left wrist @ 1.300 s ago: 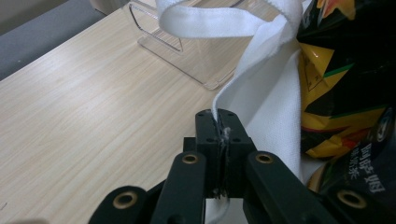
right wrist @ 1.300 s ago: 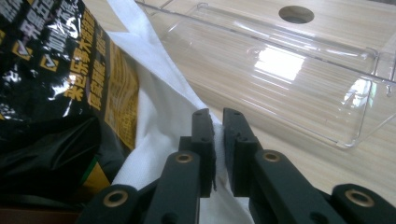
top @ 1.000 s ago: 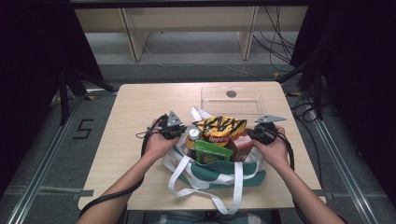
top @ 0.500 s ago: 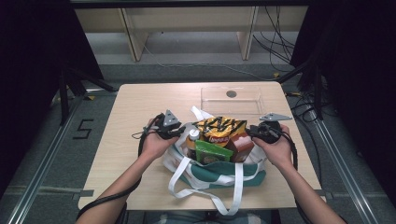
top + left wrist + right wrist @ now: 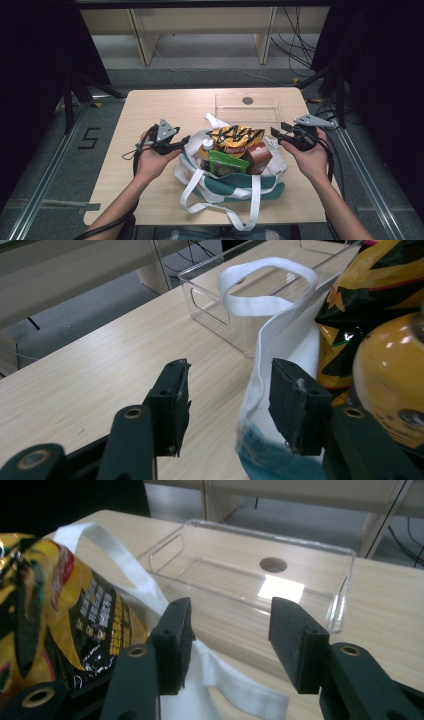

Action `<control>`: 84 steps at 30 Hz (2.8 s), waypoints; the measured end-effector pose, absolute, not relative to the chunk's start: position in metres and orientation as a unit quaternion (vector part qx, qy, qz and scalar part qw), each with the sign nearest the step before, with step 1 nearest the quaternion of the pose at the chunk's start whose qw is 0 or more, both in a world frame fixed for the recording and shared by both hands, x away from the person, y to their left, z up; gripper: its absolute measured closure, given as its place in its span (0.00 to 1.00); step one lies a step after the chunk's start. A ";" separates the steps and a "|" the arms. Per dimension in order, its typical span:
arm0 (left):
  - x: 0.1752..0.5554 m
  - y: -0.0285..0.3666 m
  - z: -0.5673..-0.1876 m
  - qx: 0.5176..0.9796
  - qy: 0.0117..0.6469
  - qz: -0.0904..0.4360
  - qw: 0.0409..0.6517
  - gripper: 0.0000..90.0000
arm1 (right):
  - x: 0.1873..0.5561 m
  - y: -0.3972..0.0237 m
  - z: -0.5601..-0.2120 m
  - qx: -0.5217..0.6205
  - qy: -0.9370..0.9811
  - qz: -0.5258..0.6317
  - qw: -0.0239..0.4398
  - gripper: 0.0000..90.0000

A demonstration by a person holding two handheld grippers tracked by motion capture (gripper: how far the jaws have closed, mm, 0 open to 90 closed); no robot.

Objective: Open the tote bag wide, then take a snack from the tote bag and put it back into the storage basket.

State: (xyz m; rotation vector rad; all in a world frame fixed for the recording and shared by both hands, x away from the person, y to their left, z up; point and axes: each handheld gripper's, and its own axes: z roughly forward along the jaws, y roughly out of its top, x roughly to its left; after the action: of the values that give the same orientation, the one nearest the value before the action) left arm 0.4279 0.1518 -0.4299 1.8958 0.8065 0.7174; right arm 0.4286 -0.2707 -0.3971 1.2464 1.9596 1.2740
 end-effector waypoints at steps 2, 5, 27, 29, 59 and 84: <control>0.423 0.155 -0.433 0.762 0.332 0.292 0.474 0.53 | 0.429 -0.274 -0.391 0.446 0.717 0.470 0.257 0.57; 0.419 0.159 -0.437 0.754 0.336 0.296 0.479 0.51 | 0.426 -0.274 -0.384 0.452 0.707 0.483 0.250 0.57; 0.417 0.159 -0.443 0.734 0.347 0.304 0.498 0.49 | 0.422 -0.273 -0.366 0.457 0.685 0.514 0.240 0.55; 0.417 0.160 -0.442 0.731 0.347 0.305 0.502 0.49 | 0.421 -0.272 -0.363 0.442 0.688 0.519 0.248 0.55; 0.417 0.159 -0.441 0.730 0.353 0.304 0.501 0.48 | 0.416 -0.239 -0.366 0.392 0.744 0.511 0.178 0.64; 0.417 0.159 -0.442 0.732 0.350 0.305 0.498 0.48 | 0.427 -0.236 -0.385 0.368 0.777 0.497 0.116 0.84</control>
State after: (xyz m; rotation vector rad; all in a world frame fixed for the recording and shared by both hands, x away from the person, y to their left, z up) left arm 0.4167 0.1588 -0.4416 1.7717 0.8481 0.7373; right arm 0.4270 -0.2356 -0.3849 1.0769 2.2770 1.4559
